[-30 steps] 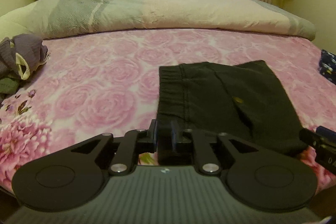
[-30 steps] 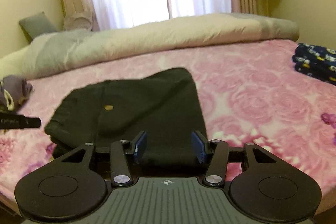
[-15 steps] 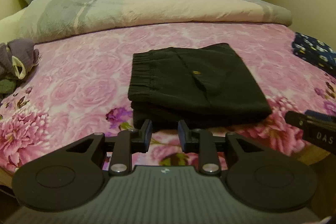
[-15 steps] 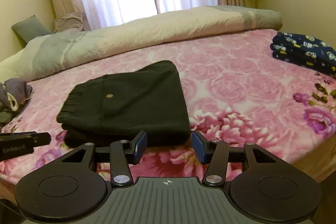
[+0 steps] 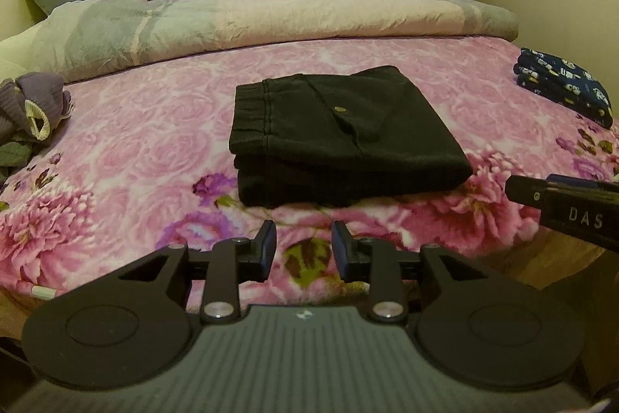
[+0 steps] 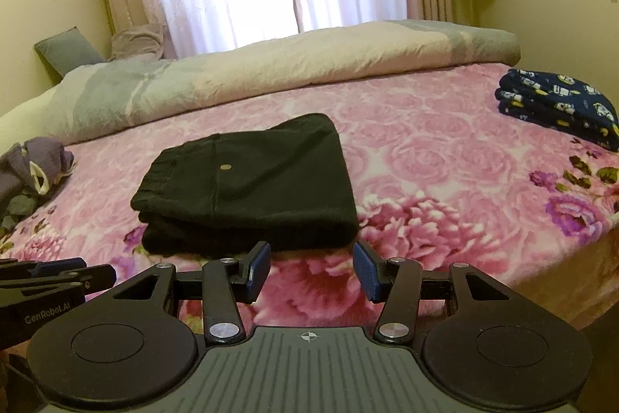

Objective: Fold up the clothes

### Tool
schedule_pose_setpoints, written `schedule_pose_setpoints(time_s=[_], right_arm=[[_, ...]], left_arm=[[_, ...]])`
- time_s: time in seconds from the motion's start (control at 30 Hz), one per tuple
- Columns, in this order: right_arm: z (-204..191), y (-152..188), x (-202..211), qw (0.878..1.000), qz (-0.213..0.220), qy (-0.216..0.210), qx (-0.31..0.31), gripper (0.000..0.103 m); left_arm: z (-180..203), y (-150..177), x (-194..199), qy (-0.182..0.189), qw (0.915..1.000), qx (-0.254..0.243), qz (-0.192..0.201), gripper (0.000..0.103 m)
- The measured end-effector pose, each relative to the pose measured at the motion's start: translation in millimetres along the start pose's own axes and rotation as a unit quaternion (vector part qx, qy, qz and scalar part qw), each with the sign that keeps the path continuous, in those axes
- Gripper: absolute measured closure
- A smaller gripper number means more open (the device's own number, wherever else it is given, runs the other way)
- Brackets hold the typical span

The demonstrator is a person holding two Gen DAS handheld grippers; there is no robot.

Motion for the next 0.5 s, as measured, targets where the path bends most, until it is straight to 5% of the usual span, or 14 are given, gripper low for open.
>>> schedule_pose_setpoints(time_s=[0.5], right_arm=[[-2.1, -6.3, -7.6, 1.0, 0.0, 0.001, 0.01, 0.052]], left_arm=[[-4.4, 5.7, -8.6, 0.015, 0.9996, 0.019, -0.013, 0.075]])
Point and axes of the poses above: each gripper's, at about its wrist camera, not at the fingertips, and x roughly against the way its jaws point, z to its right, y to its underside, the point moved 5 cm from there along -x, roughly the way its jaws point, and after that the axes turned 5 degrees about x, right-handed, at the moved point
